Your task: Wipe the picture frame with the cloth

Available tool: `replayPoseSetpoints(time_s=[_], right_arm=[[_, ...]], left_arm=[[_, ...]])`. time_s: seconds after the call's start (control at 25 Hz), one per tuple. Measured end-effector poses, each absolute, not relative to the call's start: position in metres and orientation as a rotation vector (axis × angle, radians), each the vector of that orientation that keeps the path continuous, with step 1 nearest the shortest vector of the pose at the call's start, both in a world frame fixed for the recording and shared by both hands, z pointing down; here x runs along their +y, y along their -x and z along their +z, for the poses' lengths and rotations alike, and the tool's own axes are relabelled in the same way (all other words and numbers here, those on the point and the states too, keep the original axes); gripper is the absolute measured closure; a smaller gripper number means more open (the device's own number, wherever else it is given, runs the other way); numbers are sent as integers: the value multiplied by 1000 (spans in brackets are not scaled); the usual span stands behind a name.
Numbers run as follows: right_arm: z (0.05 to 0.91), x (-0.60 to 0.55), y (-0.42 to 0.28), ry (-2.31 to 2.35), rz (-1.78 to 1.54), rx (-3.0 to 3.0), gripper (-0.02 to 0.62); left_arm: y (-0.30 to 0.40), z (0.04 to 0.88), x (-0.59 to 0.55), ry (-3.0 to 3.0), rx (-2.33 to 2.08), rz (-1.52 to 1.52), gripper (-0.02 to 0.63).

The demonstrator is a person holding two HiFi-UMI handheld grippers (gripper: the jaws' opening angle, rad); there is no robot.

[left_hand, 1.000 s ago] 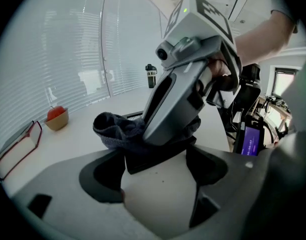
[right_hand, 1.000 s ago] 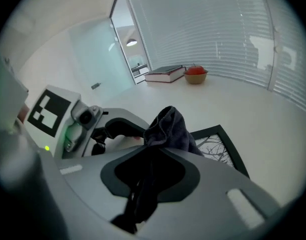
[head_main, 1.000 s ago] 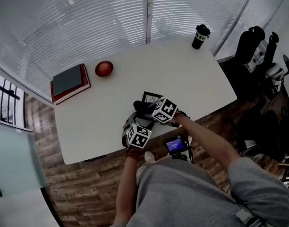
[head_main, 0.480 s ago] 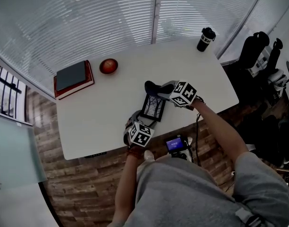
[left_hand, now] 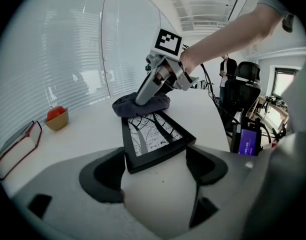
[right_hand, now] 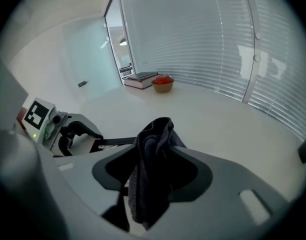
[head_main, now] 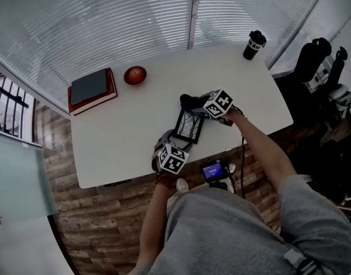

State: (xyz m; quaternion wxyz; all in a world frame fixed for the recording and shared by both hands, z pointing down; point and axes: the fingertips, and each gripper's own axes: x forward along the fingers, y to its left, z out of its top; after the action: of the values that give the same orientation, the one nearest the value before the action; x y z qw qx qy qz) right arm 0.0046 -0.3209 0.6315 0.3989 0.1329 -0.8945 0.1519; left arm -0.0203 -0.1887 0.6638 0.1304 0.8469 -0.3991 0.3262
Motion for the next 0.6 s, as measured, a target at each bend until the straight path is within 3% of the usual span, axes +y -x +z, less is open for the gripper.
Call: replayPoseSetpoints(time_s=[0.2, 0.36, 0.6], right_arm=[[636, -334, 7, -389, 392, -2250, 360], [646, -338, 11, -451, 490, -2270, 452], [649, -328, -4, -451, 577, -2291, 471]], left_arm=[[19, 663, -191, -2461, -1161, 949, 230], [19, 664, -192, -2460, -1164, 950, 230], [21, 664, -192, -2458, -1166, 952, 229]])
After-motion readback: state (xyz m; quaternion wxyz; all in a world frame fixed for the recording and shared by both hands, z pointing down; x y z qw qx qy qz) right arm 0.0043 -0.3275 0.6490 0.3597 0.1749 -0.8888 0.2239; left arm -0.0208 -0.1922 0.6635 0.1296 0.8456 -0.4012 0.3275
